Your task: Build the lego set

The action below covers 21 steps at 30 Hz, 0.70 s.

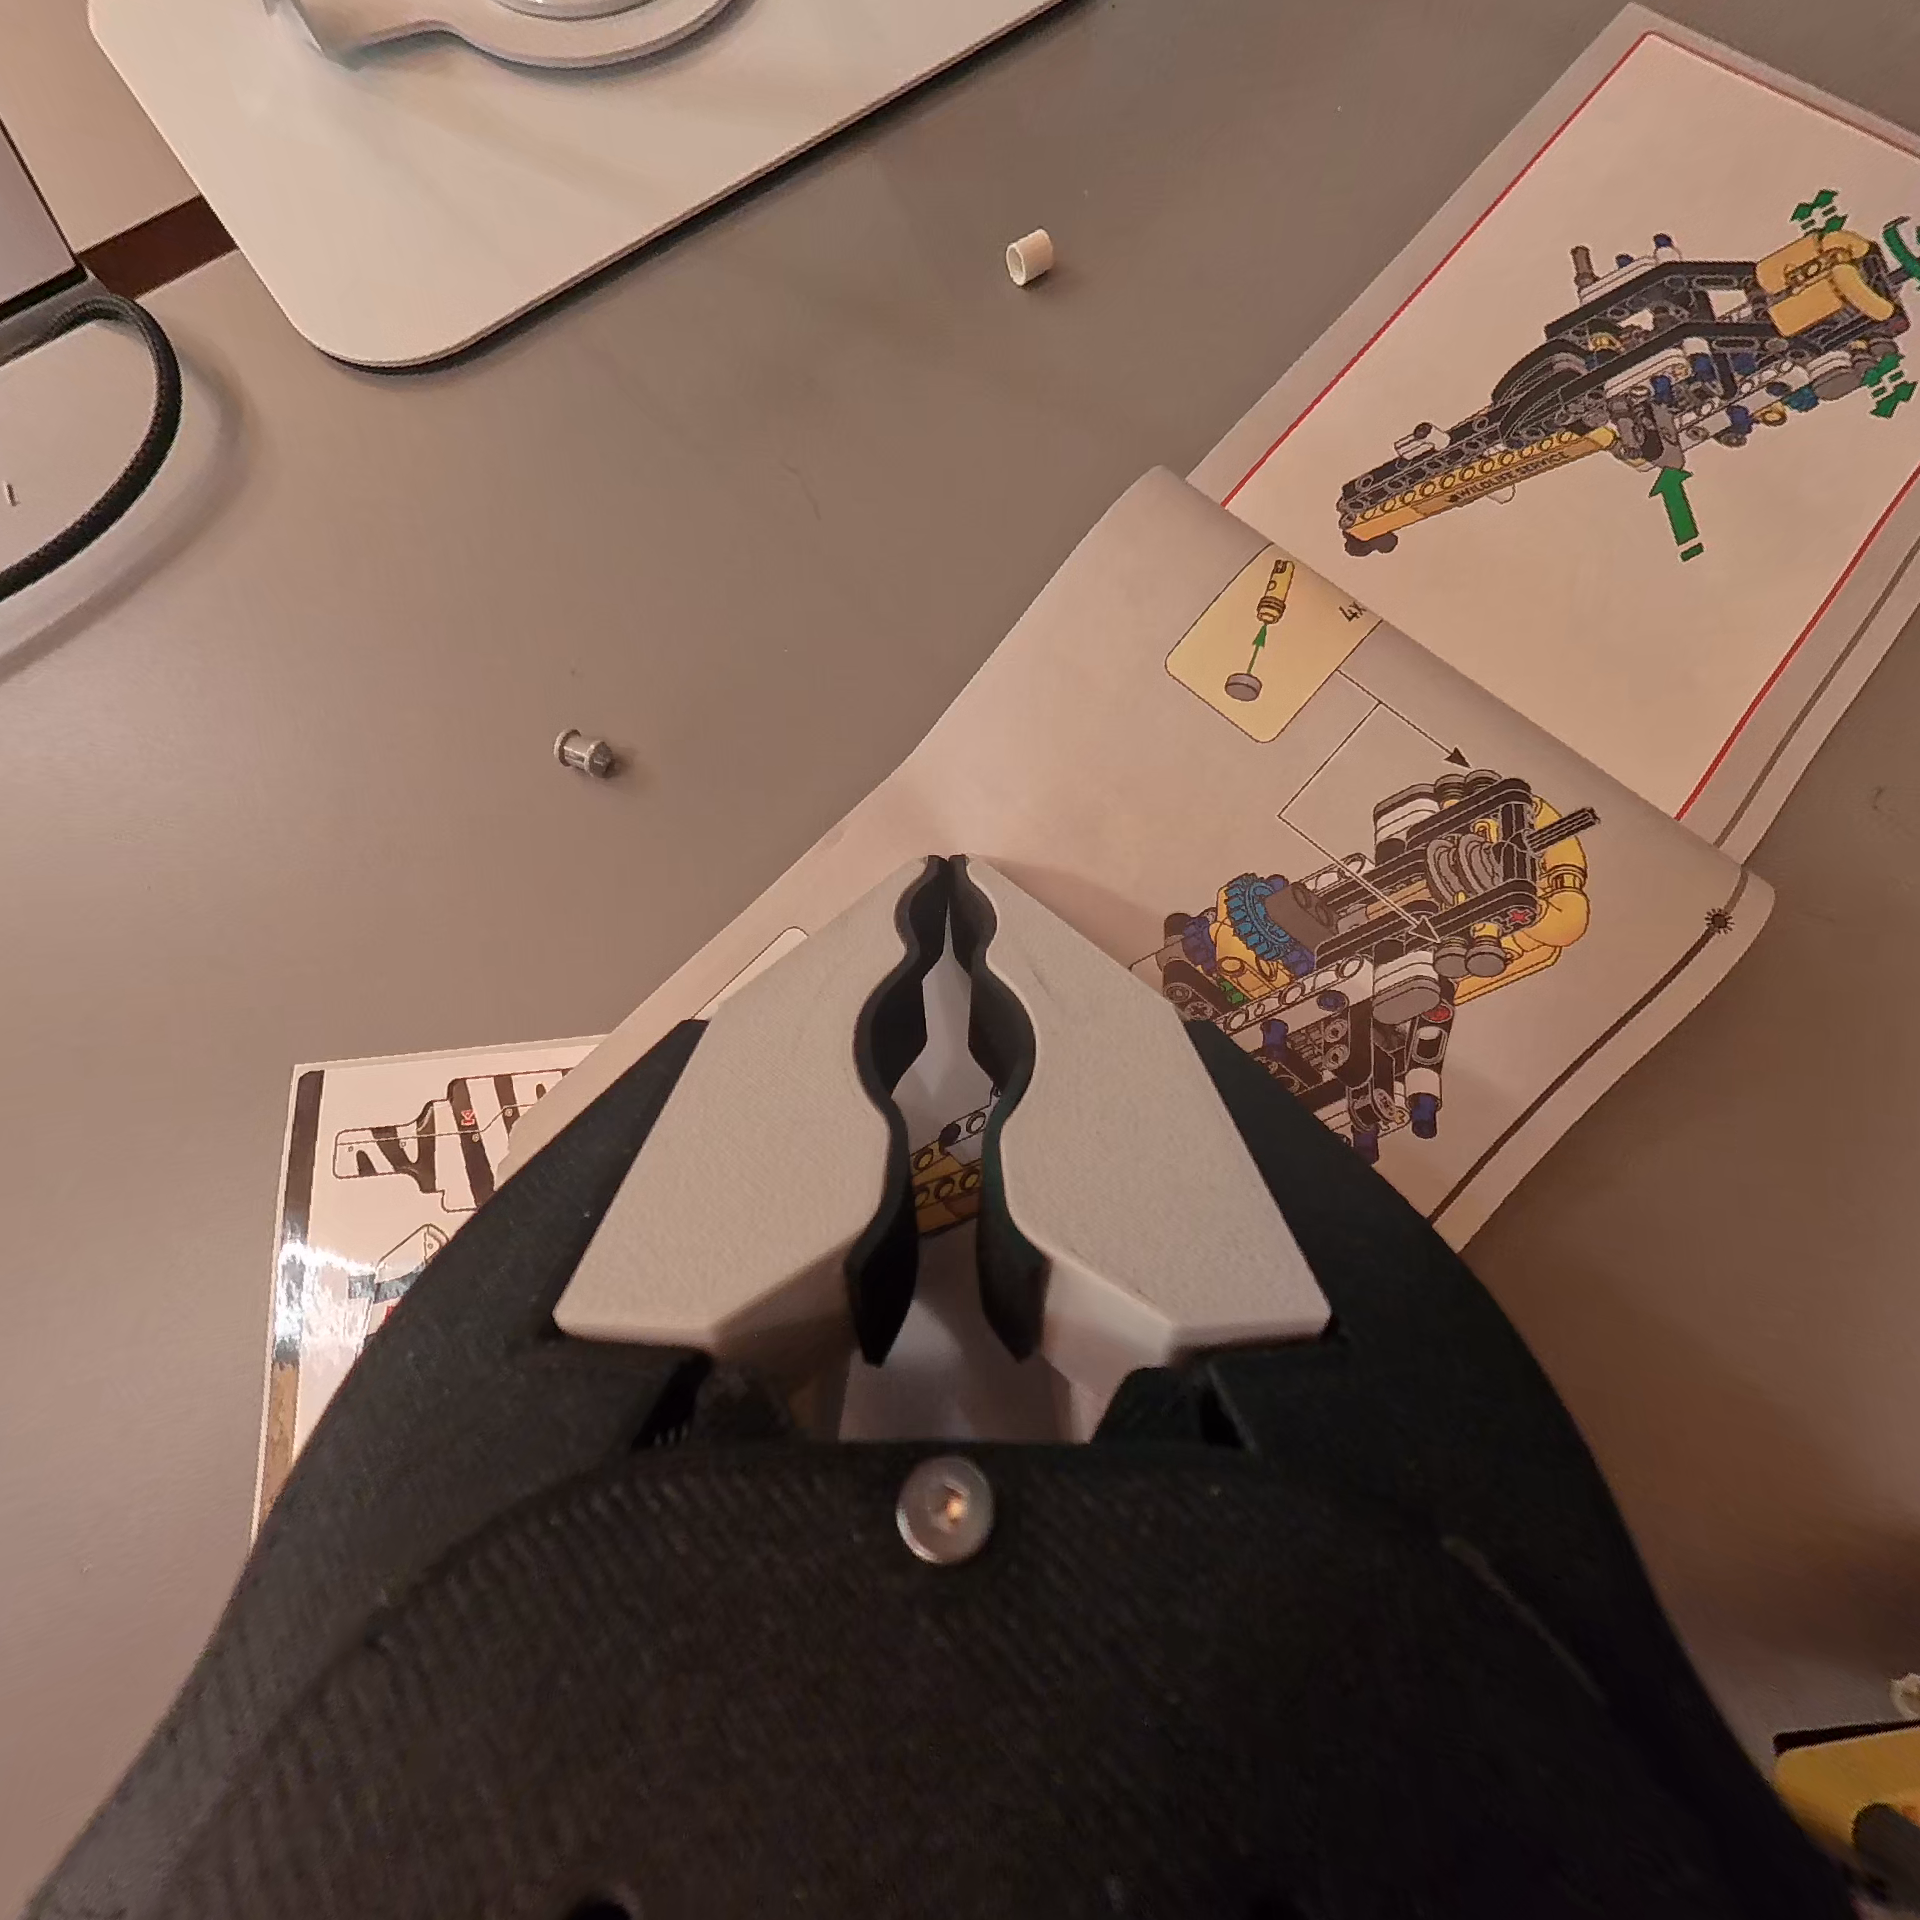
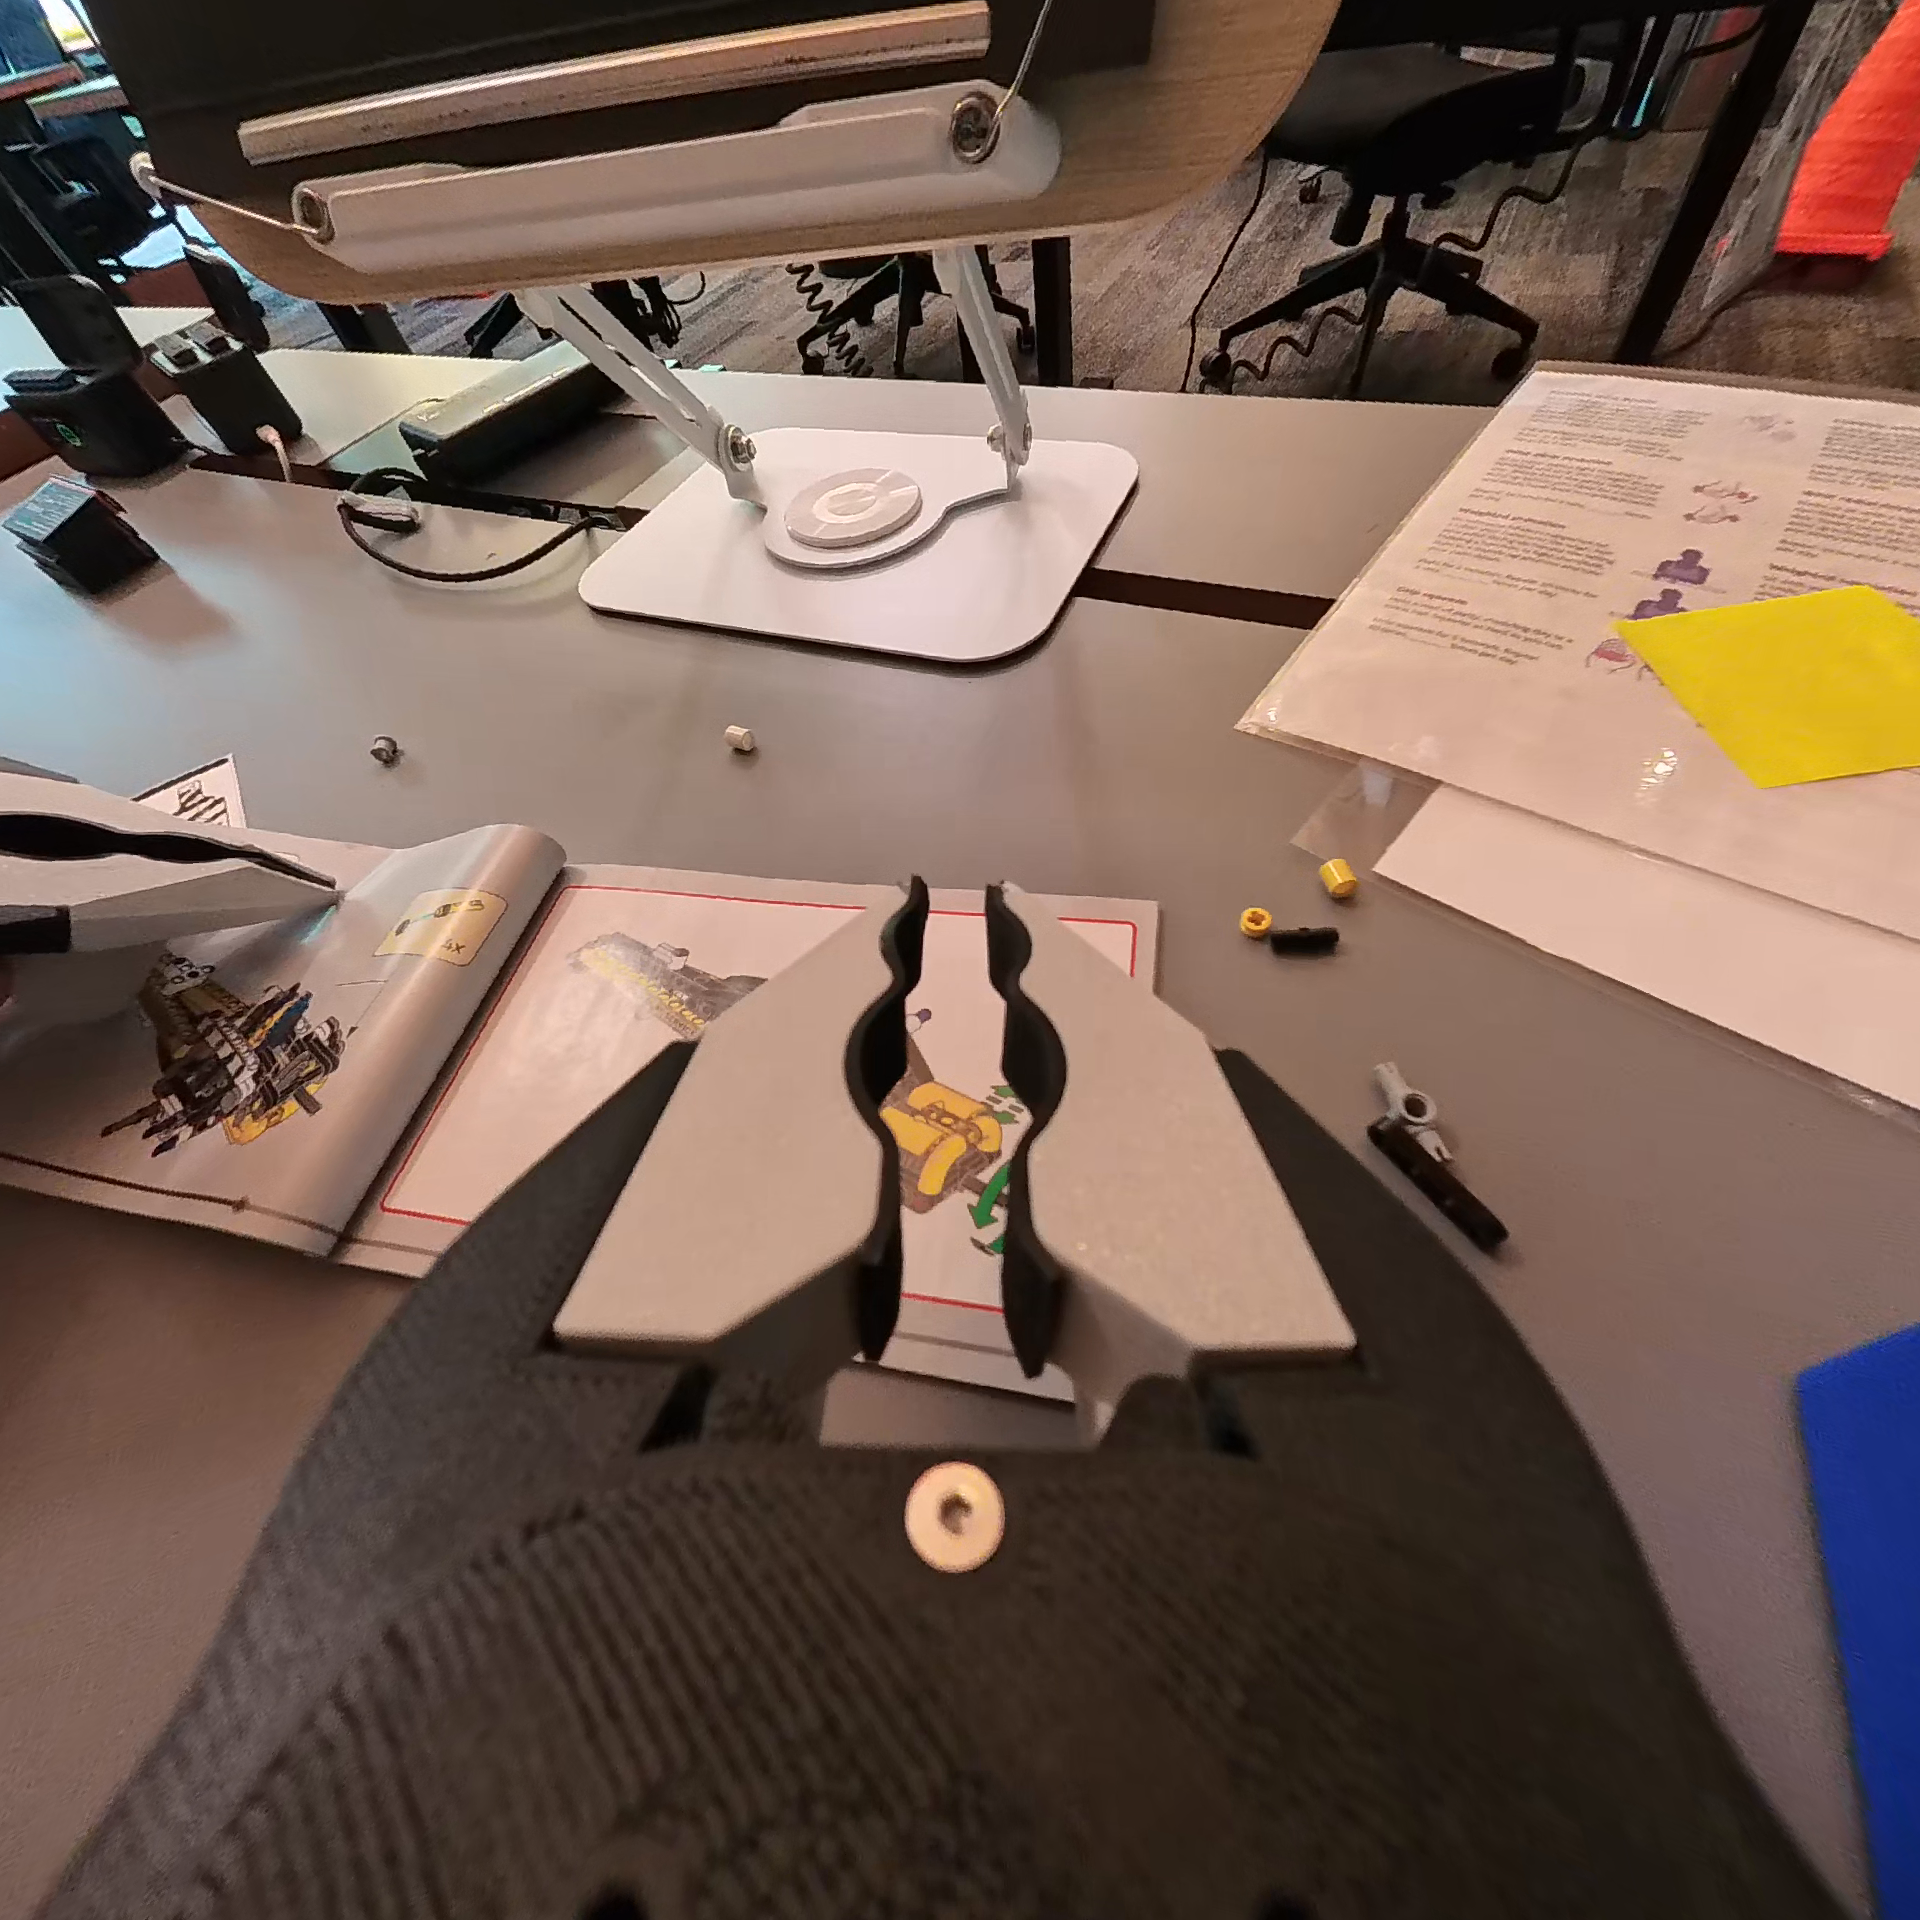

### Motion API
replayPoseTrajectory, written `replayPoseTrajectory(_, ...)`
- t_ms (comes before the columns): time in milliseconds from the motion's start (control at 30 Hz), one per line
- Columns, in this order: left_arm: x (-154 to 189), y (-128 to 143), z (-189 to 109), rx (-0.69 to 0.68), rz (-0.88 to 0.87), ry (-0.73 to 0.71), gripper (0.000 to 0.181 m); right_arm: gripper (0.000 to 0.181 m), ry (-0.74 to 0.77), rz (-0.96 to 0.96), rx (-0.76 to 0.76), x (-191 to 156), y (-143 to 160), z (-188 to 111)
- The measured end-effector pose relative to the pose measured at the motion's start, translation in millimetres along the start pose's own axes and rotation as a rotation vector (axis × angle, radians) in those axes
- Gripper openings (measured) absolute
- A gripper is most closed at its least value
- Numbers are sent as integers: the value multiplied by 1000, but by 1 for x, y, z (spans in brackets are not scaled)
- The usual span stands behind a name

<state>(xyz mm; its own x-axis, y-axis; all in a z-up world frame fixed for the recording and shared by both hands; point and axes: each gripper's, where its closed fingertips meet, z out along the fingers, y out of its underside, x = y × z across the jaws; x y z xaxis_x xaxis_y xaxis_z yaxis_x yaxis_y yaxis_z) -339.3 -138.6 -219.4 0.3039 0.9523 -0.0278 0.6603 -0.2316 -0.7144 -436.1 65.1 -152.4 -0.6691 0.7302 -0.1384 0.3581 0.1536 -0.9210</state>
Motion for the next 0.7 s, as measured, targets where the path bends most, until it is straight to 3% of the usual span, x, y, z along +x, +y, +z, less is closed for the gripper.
replayPoseTrajectory(700, 0, 0, 0, 0, 1, 1, 1, 10, -6, -10, -7, -3, 1, 2)
